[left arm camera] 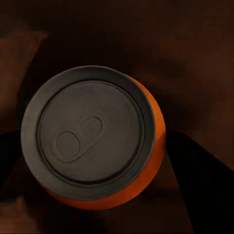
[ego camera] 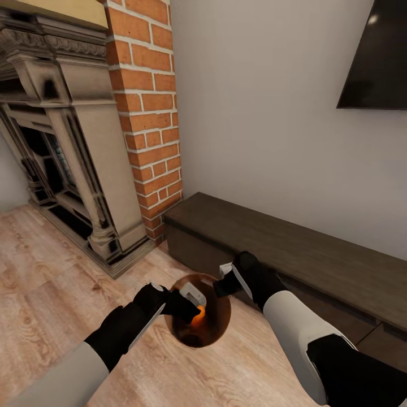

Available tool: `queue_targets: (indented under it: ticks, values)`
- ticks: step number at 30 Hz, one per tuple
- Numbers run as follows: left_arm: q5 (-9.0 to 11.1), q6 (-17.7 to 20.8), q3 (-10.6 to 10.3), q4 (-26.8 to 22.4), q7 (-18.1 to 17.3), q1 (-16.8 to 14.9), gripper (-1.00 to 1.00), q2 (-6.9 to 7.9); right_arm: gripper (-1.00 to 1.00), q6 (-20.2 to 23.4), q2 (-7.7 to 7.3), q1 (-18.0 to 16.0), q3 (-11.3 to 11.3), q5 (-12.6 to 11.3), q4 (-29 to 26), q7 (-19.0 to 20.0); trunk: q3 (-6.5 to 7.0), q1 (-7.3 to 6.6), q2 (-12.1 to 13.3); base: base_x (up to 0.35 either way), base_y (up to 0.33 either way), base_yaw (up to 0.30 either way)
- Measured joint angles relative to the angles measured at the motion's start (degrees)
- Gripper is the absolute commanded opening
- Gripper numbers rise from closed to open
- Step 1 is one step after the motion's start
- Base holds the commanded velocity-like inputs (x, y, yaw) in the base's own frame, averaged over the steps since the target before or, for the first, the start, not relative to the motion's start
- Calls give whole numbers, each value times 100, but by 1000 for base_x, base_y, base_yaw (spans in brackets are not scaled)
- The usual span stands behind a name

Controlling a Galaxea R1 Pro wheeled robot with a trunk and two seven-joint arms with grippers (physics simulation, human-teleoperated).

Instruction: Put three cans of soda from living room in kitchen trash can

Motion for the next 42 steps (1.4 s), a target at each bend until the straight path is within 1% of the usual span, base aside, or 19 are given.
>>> queue_targets:
  ticks: [1, 2, 3, 4, 7, 8, 9, 11, 12, 16, 17, 20, 21, 25, 27, 28, 30, 35, 42]
  values:
    - [-129, -21, -53, 201, 4, 2, -100, 4, -100, 20, -2, 0, 2, -175, -17, 108, -1, 1, 1, 0, 0, 0]
    - [-108, -17, -136, 214, 9, 0, -100, 1, -100, 50, -1, -2, -10, -422, -98, 125, 0, 0, 0, 0, 0, 0]
    - [-115, -19, -169, 216, 12, -1, -100, -1, -100, 57, 0, -7, -29, -600, -117, 130, 1, -1, 0, 0, 0, 0]
    - [-134, -22, -194, 216, 15, -2, -100, -7, -100, 58, 0, -4, -20, -605, -113, 131, 0, 0, 0, 0, 0, 0]
    - [-118, -3, -273, 217, 21, -1, -100, -60, -100, 5, -3, -3, 3, -85, -109, 96, 0, 0, 0, 0, 0, 0]
    - [-129, -4, -278, 218, 22, -2, -100, -64, -100, -2, -3, -2, 5, -33, -109, 95, 0, 0, 0, 0, 0, 0]
    - [-128, -2, -284, 220, 22, -2, -100, -69, -100, 8, -3, -2, 2, -104, -109, 101, 0, 0, 0, 0, 0, 0]
    - [-128, -3, -291, 221, 23, -2, -100, -75, -100, 46, -4, -1, -9, -391, -108, 123, 0, 0, 0, 0, 0, 0]
    - [-163, -12, -291, 222, 24, -3, -100, -76, -100, 56, -4, -1, -8, -451, -109, 125, 0, 0, 0, 0, 0, 0]
    - [-131, -6, -294, 218, 23, -2, -100, -78, -100, 17, -5, -1, 7, -168, -105, 105, 0, 0, 0, 0, 0, 0]
    - [-133, -7, -294, 219, 30, -2, -100, -79, -100, 17, -3, -1, 7, -170, -103, 106, 0, 0, 0, 0, 0, 0]
    - [-135, -10, -295, 220, 86, -2, -100, -79, -100, 43, -2, -1, 0, -361, -105, 120, 0, 0, 0, 0, 0, 0]
    - [-133, -11, -295, 221, 97, -2, -100, -79, -100, 45, -3, -1, -1, -379, -106, 121, 0, 0, 0, 0, 0, 0]
    - [-130, -21, -295, 221, 150, -2, -100, -79, -100, 25, 0, -1, 6, -223, -103, 107, 0, 0, 0, 0, 0, 0]
    - [-128, -23, -295, 222, 178, -2, -100, -79, -100, 30, 0, -1, 4, -259, -104, 111, 0, 0, 0, 0, 0, 0]
    - [-123, -29, -295, 219, 193, -2, 100, -76, -100, 34, 1, -2, 2, -297, -107, 114, 0, 0, 0, 0, 0, 0]
    - [-112, -31, -295, 217, 200, -2, 100, -73, -100, 40, 1, -2, 1, -335, -107, 118, 0, 0, 0, 0, 0, 0]
    - [-107, -33, -295, 215, 222, -2, 100, -75, -100, 29, -6, -1, 8, -239, -100, 114, 0, 0, 0, 0, 0, 0]
    - [-98, -47, -281, 188, 308, -2, 100, -71, -100, 36, -13, -1, 3, -301, -102, 115, 0, 0, 0, 0, 0, 0]
